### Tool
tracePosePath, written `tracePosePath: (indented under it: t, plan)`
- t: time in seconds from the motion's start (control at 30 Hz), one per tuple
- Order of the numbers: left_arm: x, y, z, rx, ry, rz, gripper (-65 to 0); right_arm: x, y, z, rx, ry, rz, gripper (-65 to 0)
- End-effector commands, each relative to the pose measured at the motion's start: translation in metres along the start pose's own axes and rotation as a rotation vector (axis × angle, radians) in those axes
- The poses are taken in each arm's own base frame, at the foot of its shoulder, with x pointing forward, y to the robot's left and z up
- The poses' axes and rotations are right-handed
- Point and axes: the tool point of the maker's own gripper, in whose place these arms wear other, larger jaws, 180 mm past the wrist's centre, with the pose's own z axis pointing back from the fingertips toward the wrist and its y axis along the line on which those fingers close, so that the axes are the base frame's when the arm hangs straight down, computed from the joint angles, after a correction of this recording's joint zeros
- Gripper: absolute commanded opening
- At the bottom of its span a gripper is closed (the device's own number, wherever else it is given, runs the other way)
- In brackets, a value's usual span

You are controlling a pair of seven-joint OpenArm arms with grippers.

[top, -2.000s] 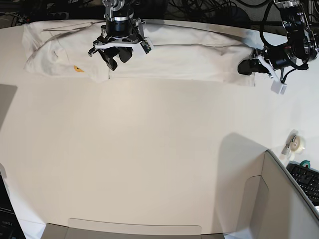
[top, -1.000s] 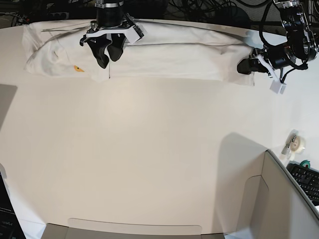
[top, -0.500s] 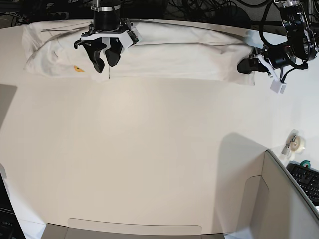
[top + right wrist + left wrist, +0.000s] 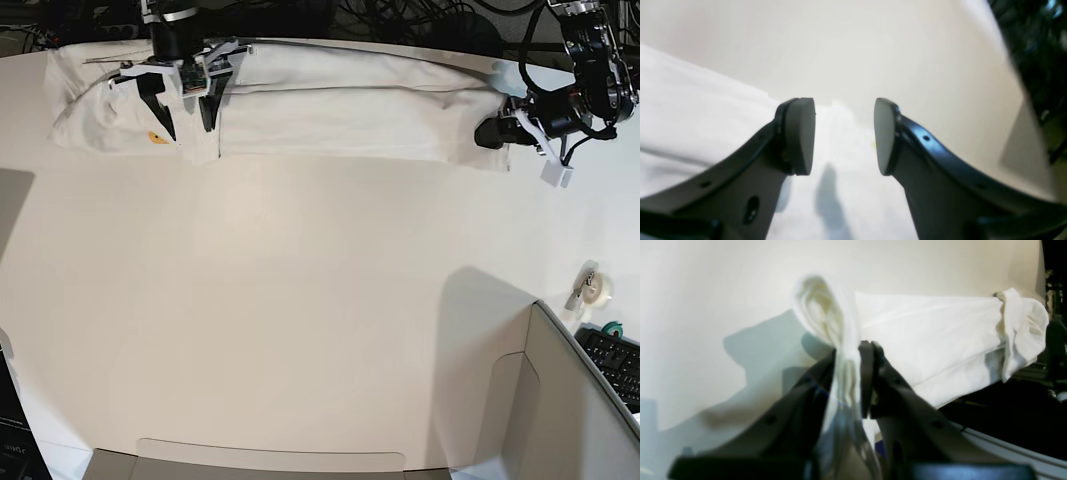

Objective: Layout the t-shirt on the table in an organized manner, then fold the t-shirt properly
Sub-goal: 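Pull the strip end with the right gripper away from the left gripper, then lift the strip end with the left gripper and carry it toward the right gripper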

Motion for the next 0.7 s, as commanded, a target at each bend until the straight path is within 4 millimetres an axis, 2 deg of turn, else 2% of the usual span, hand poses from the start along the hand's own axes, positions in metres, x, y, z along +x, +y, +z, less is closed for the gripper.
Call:
tracePosePath:
  t: [0.0, 0.13, 0.3, 0.43, 0.57, 0.67]
  plan:
    - [0.010, -0.003, 0.005, -0.006, -0.020, -0.023, -65.0, 0.009, -0.007, 0.003, -0.010, -0.039, -0.017, -37.1]
    - [0.011, -0.004, 0.006, -0.007, -0.022, -0.027, -65.0, -0.001, -0.014, 0.006, 0.009, -0.015, -0.056, -37.1]
    - [0.022, -0.019, 0.010, -0.014, -0.047, -0.097, -65.0, 0.006, -0.020, 0.011, 0.032, -0.073, -0.121, -37.1]
    - [0.032, -0.039, 0.015, -0.019, -0.073, -0.177, -65.0, 0.002, -0.050, 0.008, -0.007, -0.075, -0.241, -37.1]
    - [0.035, -0.061, 0.012, -0.051, -0.104, -0.217, -65.0, -0.003, -0.094, 0.006, -0.080, -0.067, -0.345, -37.1]
    - [0.032, -0.086, 0.003, -0.105, -0.101, -0.263, -65.0, -0.007, -0.130, 0.011, -0.155, -0.063, -0.378, -37.1]
